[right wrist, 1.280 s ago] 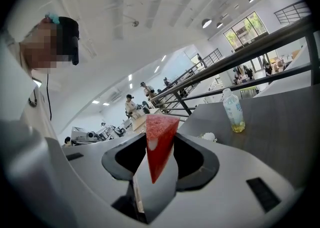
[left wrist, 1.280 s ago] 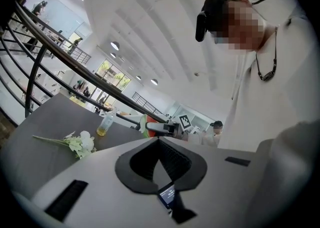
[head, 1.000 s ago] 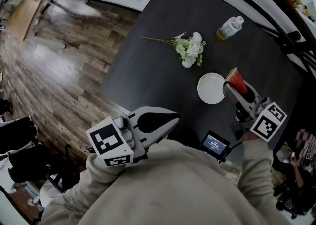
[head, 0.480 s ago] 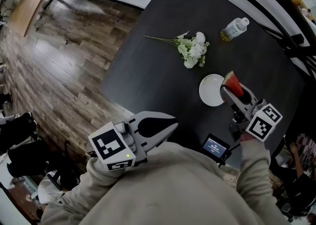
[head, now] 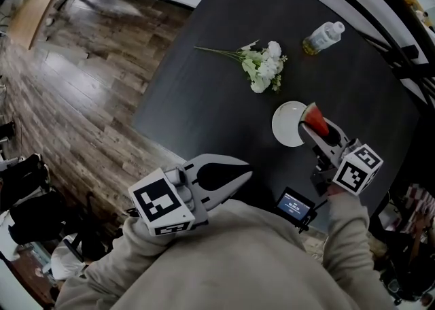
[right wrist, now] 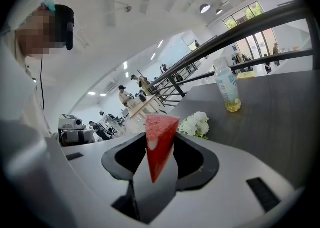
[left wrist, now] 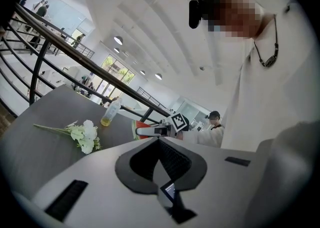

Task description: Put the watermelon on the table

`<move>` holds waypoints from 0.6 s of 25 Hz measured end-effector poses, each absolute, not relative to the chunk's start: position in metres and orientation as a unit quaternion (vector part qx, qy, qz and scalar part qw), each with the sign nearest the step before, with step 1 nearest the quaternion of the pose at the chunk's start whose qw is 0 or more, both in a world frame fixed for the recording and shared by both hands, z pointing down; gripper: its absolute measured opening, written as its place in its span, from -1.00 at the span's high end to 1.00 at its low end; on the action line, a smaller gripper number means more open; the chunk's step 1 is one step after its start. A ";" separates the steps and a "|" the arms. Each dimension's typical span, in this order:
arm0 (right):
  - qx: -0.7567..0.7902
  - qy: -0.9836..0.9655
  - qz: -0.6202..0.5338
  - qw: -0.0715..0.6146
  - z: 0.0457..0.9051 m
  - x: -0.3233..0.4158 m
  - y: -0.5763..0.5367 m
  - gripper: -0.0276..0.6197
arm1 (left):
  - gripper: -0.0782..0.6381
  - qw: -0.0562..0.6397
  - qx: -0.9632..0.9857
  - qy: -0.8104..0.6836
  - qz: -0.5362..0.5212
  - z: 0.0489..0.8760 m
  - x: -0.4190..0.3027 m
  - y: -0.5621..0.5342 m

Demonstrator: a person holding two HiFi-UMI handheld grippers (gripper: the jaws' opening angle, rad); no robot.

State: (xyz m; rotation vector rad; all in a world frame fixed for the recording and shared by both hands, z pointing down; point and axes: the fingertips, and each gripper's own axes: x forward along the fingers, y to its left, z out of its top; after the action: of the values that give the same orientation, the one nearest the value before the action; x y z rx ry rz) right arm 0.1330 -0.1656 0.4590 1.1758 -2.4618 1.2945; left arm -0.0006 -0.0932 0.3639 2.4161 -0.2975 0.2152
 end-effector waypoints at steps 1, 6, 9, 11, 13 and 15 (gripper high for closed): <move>0.390 -0.812 0.430 0.061 0.462 0.134 -0.165 0.34 | 0.77 0.343 0.929 -0.114 0.083 0.366 -0.001 -0.094; 0.391 -0.805 0.440 0.069 0.479 0.135 -0.162 0.34 | 0.77 0.348 0.926 -0.116 0.086 0.373 -0.001 -0.094; 0.388 -0.804 0.444 0.076 0.490 0.134 -0.162 0.34 | 0.77 0.345 0.927 -0.120 0.085 0.375 0.000 -0.098; 0.384 -0.804 0.446 0.081 0.497 0.133 -0.162 0.34 | 0.77 0.343 0.928 -0.123 0.081 0.374 0.002 -0.101; 0.381 -0.804 0.449 0.085 0.504 0.132 -0.161 0.34 | 0.77 0.343 0.928 -0.123 0.080 0.373 0.003 -0.100; 0.379 -0.802 0.452 0.089 0.511 0.130 -0.160 0.34 | 0.77 0.346 0.926 -0.122 0.084 0.374 0.002 -0.098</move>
State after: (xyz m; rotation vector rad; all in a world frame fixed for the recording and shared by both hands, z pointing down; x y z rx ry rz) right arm 0.1300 -0.1597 0.5114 1.1272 -2.3872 1.3456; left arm 0.0018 -0.0983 0.3741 2.4041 -0.3171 0.2190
